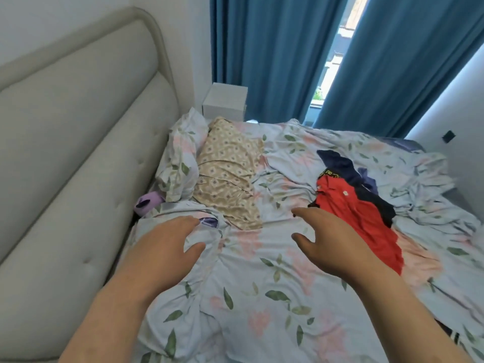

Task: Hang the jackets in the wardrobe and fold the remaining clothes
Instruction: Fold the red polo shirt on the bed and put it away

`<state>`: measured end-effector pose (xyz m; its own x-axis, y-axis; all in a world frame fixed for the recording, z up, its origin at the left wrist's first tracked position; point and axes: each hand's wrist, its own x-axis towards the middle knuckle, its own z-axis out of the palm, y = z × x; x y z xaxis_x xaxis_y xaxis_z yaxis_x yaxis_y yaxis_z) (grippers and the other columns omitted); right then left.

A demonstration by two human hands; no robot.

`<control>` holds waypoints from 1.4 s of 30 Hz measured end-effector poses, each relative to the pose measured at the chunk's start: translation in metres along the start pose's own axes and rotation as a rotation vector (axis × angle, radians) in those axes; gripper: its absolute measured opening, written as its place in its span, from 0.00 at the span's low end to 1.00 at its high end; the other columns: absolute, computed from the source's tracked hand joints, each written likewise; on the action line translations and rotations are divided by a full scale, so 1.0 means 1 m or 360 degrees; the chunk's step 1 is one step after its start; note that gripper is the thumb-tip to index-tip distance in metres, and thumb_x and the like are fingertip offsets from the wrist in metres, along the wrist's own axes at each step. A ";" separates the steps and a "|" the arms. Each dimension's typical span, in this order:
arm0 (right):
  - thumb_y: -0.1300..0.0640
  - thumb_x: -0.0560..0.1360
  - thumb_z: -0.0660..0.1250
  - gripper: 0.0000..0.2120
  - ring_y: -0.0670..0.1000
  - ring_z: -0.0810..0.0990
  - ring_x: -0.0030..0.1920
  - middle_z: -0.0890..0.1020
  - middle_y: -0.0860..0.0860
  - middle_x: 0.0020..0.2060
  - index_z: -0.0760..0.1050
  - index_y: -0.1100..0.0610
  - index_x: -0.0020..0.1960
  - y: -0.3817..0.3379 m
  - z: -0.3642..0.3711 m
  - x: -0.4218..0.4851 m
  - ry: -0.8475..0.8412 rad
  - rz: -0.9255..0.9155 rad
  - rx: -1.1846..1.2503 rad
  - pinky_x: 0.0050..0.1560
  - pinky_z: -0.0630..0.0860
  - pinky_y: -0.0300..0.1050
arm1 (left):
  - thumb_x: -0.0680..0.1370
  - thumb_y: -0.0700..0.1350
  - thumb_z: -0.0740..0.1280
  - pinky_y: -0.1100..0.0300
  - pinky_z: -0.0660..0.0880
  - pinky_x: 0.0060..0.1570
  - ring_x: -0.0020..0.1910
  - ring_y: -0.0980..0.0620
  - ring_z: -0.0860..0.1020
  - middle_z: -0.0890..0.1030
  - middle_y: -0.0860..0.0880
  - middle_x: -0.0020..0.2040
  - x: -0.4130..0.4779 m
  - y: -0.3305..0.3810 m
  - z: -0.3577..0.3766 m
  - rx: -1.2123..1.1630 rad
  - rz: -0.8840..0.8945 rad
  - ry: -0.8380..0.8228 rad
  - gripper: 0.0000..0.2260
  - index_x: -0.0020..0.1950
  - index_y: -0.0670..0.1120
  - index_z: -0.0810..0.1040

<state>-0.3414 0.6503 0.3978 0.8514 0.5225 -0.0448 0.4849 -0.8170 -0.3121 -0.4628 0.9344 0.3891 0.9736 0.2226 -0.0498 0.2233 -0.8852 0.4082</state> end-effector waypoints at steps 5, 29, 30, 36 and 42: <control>0.46 0.78 0.65 0.27 0.46 0.70 0.70 0.71 0.42 0.71 0.65 0.47 0.75 0.029 -0.010 -0.037 0.0078 0.0142 0.0006 0.65 0.67 0.40 | 0.79 0.57 0.64 0.66 0.62 0.56 0.69 0.59 0.68 0.71 0.61 0.71 0.014 0.027 0.007 0.0000 0.0140 -0.0057 0.22 0.72 0.57 0.69; 0.46 0.79 0.64 0.25 0.45 0.69 0.69 0.72 0.42 0.70 0.65 0.45 0.75 0.293 -0.065 -0.219 0.0286 0.0811 0.0217 0.62 0.64 0.36 | 0.80 0.59 0.61 0.63 0.60 0.70 0.75 0.60 0.62 0.63 0.61 0.76 0.060 0.309 0.147 0.0185 0.0688 -0.0453 0.25 0.77 0.58 0.62; 0.46 0.79 0.64 0.25 0.44 0.69 0.69 0.71 0.42 0.70 0.65 0.45 0.75 0.300 -0.065 -0.223 0.0283 0.0828 0.0225 0.61 0.63 0.34 | 0.80 0.59 0.61 0.63 0.60 0.70 0.75 0.60 0.62 0.63 0.61 0.76 0.061 0.317 0.154 0.0189 0.0702 -0.0466 0.25 0.77 0.58 0.62; 0.46 0.80 0.63 0.25 0.43 0.66 0.71 0.69 0.40 0.72 0.64 0.44 0.75 0.324 -0.064 -0.236 0.0263 0.0897 0.0316 0.66 0.63 0.37 | 0.80 0.60 0.61 0.65 0.63 0.65 0.73 0.62 0.63 0.64 0.63 0.75 0.069 0.344 0.173 0.0204 0.0755 -0.0513 0.24 0.76 0.60 0.63; 0.46 0.80 0.63 0.25 0.44 0.68 0.70 0.70 0.41 0.72 0.63 0.44 0.75 0.334 -0.053 -0.220 0.0173 0.0925 0.0343 0.66 0.67 0.40 | 0.80 0.59 0.61 0.63 0.63 0.67 0.73 0.60 0.64 0.65 0.61 0.75 0.100 0.341 0.185 0.0160 0.0711 -0.0566 0.24 0.76 0.59 0.63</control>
<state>-0.3560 0.2492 0.3538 0.9848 -0.0292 -0.1715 -0.1047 -0.8867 -0.4504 -0.2808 0.5790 0.3549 0.9264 -0.3171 -0.2029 -0.2265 -0.9000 0.3725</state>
